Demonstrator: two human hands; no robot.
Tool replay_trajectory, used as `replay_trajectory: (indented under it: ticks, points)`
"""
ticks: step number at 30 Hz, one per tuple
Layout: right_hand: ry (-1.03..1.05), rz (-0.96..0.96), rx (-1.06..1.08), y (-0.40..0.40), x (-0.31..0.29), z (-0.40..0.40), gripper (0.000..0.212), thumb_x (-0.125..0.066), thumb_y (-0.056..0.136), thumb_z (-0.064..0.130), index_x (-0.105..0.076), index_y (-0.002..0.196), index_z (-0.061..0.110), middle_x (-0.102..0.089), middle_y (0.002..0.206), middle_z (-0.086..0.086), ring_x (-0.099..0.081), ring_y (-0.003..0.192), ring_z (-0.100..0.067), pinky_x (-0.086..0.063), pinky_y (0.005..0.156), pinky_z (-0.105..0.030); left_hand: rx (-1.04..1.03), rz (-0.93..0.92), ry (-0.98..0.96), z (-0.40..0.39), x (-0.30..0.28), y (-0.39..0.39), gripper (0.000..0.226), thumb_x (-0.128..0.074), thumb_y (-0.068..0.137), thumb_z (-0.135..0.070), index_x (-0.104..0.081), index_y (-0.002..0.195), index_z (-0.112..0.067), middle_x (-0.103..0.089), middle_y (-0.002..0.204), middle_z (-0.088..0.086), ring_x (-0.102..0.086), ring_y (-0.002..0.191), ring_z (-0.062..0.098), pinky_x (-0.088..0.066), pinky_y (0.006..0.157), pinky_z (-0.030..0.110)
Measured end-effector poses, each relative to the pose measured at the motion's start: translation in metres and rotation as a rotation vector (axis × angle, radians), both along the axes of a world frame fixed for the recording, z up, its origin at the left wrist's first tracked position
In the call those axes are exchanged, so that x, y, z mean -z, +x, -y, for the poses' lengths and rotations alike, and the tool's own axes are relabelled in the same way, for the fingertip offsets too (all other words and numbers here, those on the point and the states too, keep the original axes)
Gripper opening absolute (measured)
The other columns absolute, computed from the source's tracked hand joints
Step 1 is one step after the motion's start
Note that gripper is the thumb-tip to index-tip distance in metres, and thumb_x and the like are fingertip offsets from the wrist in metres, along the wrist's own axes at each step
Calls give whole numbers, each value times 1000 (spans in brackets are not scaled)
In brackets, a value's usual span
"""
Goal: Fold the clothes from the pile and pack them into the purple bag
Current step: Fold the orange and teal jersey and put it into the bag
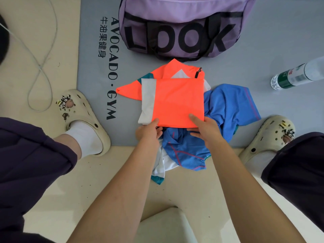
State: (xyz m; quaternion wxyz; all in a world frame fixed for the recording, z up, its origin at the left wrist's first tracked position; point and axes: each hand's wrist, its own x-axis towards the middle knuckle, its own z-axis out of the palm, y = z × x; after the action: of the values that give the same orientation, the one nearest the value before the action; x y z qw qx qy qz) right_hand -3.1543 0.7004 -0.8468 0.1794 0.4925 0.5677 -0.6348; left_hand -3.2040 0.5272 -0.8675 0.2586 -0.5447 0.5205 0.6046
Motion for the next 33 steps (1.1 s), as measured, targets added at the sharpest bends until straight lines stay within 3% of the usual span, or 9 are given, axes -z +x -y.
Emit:
replay_trajectory:
  ticks: [4, 7, 11, 14, 17, 20, 24, 28, 33]
  points:
    - [311, 12, -51, -20, 1, -1, 40, -71, 84, 44, -54, 81, 8, -58, 80, -2, -59, 71, -18, -60, 63, -39, 53, 47, 80, 1, -3, -14, 34, -77, 83, -26, -61, 106, -5, -70, 95, 15, -69, 63, 22, -52, 43, 23]
    - [442, -13, -183, -30, 1, -7, 35, -70, 87, 34, -50, 74, 8, -46, 69, -2, -46, 70, -21, -46, 62, -36, 46, 17, 131, 8, -7, -26, 39, -71, 89, -14, -57, 124, -2, -68, 101, 14, -68, 69, 23, -57, 48, 27]
    - [252, -235, -26, -32, -8, -9, 6, -71, 88, 20, -69, 90, 15, -67, 78, 8, -61, 71, -7, -50, 63, -16, -35, -364, 202, 19, -14, -41, 25, -65, 90, 0, -63, 114, -7, -72, 91, 3, -71, 70, 12, -58, 61, 25]
    - [257, -212, -25, -28, -4, -9, 6, -70, 88, 14, -70, 94, 15, -70, 90, 1, -64, 80, -11, -57, 75, -27, 92, -363, 221, 27, -12, -36, 28, -65, 88, 4, -64, 115, -6, -72, 96, 6, -70, 82, 18, -61, 70, 30]
    - [399, -58, -178, -25, 3, -12, 20, -71, 87, 20, -67, 97, 3, -68, 95, -11, -58, 80, -17, -55, 81, -39, 263, -141, 181, 34, -3, -21, 41, -68, 85, 7, -57, 124, 4, -69, 94, 12, -68, 78, 23, -61, 70, 29]
    - [488, 30, -356, -24, 5, -19, 33, -72, 85, 25, -62, 99, -4, -64, 92, -19, -57, 78, -25, -54, 80, -50, 377, -78, 24, 39, 7, -19, 34, -76, 80, -3, -64, 111, -2, -69, 87, 10, -67, 70, 22, -61, 66, 30]
    - [612, 4, -301, -34, 5, -21, 46, -72, 83, 46, -56, 97, 5, -59, 83, 0, -52, 66, -7, -42, 57, -24, 498, -306, -415, 39, 14, -40, 30, -77, 76, -29, -57, 97, -20, -62, 97, -4, -62, 87, 17, -55, 79, 36]
    - [576, 53, -230, -52, 10, -11, 55, -64, 85, 55, -50, 108, 7, -56, 96, 0, -51, 72, -9, -35, 57, -24, 624, -318, -425, 26, 18, -61, 35, -73, 82, -40, -54, 102, -19, -59, 100, -4, -59, 90, 18, -46, 77, 30]
    - [663, 235, -301, -61, 10, -7, 66, -65, 79, 61, -57, 111, 4, -66, 105, -10, -63, 97, -30, -50, 85, -43, 655, -178, -254, 17, 26, -70, 41, -78, 81, -34, -67, 105, -3, -71, 106, 11, -68, 95, 29, -56, 88, 44]
